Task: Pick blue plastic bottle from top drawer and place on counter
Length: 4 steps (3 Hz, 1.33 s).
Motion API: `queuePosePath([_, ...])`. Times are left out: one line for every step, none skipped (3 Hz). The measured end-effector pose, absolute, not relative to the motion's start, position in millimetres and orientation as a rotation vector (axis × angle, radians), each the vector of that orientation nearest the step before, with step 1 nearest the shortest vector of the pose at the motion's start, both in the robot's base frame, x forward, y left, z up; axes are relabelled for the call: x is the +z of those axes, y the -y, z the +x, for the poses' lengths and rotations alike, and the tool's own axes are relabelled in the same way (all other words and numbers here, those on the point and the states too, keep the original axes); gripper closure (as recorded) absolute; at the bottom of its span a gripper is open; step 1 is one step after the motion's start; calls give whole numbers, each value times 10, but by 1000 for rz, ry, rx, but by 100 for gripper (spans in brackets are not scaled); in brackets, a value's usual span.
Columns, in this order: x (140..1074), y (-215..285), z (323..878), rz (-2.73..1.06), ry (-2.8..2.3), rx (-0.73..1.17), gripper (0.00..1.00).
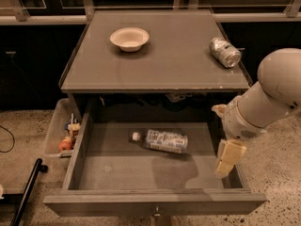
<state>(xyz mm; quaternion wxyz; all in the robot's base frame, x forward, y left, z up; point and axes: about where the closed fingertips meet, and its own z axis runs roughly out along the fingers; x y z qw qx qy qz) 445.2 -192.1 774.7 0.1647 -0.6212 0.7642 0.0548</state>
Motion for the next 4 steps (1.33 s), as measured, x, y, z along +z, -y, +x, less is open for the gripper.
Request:
queuePosePath([7747, 1921, 4452, -1770, -2178, 156, 0])
queuePosePath([7614, 1808, 4481, -1756, -2140, 219, 0])
queuePosePath([7352, 1548, 4647, -1714, -2067, 289, 0])
queuePosePath([7169, 1303, 4888, -1649, -1969, 308, 0])
